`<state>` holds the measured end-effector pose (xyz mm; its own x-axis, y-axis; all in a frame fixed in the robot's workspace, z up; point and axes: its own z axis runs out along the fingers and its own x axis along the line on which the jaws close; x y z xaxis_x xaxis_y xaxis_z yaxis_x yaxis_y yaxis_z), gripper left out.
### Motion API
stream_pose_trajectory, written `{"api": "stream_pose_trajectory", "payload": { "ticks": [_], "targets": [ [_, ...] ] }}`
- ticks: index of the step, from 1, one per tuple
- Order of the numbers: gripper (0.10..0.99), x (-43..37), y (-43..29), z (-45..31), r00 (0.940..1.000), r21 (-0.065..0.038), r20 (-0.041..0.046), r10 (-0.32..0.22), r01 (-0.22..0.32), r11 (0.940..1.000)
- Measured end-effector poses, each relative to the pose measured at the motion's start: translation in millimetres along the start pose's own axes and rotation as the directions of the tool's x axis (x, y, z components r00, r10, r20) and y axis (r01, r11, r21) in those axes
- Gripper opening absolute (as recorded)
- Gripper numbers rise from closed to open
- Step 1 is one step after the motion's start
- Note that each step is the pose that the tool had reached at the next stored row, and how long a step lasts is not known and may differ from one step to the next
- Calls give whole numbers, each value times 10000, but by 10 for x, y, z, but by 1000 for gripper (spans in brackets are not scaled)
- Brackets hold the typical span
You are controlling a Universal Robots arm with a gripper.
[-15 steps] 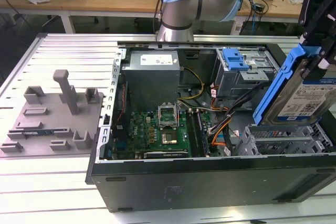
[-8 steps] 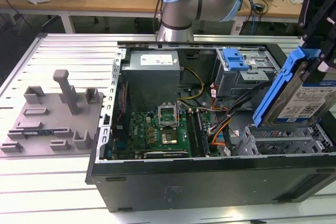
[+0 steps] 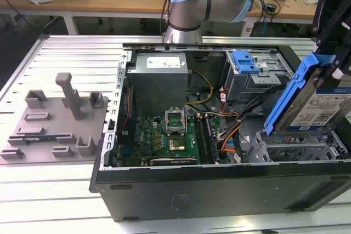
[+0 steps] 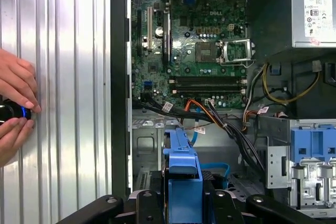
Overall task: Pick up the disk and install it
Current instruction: 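Insert the disk into the insertion slot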
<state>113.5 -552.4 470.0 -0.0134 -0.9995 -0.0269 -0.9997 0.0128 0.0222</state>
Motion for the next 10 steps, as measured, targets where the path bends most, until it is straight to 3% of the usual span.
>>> {"api": "stream_pose_trajectory", "payload": {
  "ticks": [3,6,10],
  "targets": [
    [369,1,0,14,10000,0,19,-6,6,10000],
    [369,3,-1,40,9999,-1,120,-12,12,10000],
    [369,10,-3,50,9999,-2,130,-20,20,10000]
  ]
}}
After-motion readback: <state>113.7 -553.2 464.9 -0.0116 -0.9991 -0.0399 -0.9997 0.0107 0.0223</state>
